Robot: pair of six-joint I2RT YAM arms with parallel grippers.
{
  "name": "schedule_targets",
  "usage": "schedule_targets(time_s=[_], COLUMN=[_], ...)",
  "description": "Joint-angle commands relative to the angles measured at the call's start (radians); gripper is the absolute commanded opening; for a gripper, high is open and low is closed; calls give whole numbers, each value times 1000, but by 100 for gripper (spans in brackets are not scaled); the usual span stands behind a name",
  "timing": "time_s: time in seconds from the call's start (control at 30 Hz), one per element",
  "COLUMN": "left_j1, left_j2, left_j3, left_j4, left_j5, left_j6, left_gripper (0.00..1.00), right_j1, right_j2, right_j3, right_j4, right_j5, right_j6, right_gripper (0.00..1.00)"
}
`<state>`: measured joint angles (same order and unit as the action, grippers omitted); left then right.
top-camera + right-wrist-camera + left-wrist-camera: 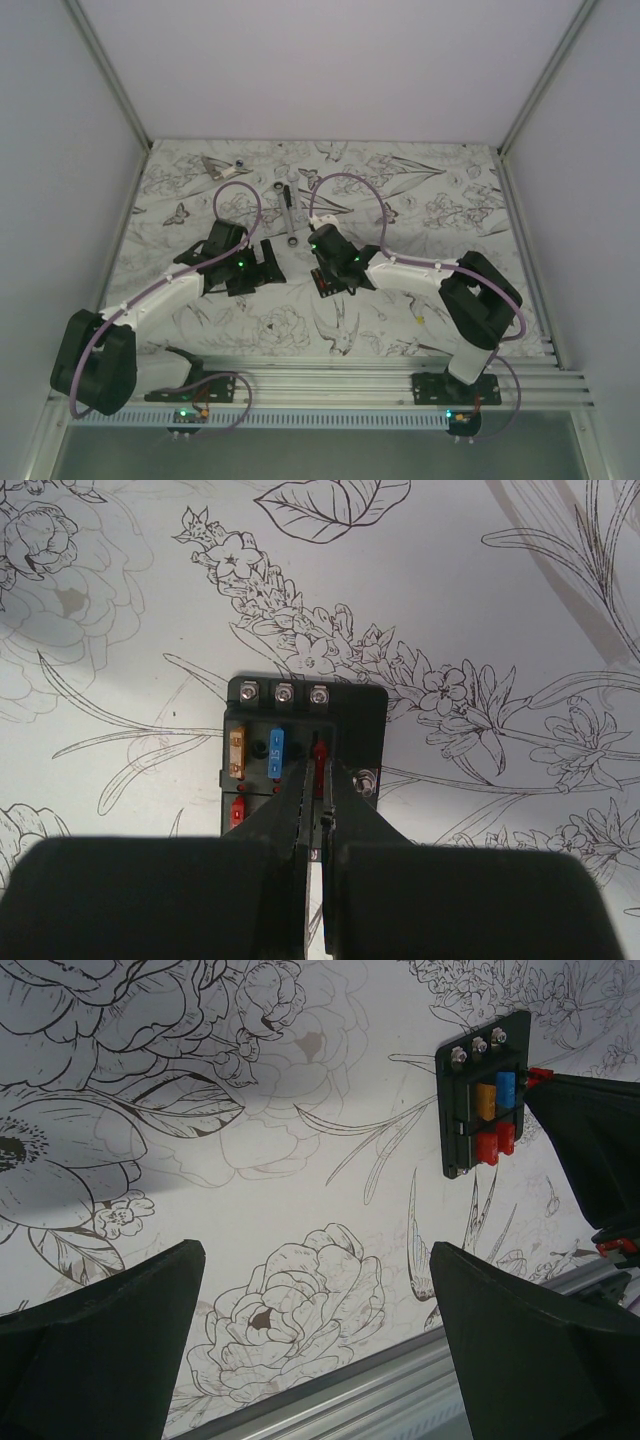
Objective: Snap on the fuse box
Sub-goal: Install the fuse at the fuse box base.
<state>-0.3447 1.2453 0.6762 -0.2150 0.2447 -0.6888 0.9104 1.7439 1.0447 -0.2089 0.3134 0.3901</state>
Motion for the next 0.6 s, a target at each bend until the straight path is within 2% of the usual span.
schedule_targets(time_s=[0.0,0.57], left_j1=[8,8], left_j2=[4,16], left_j3=[24,35], left_j4=[-20,-18], left_j5=[17,20], left_j6=[-8,-5], left_gripper=[100,100], right_j1=[10,10], right_j2=[22,-22], right_j3=[6,6], right_j4=[9,0], right_j5=[-12,-2], right_j6=[14,17], right_gripper=[0,0])
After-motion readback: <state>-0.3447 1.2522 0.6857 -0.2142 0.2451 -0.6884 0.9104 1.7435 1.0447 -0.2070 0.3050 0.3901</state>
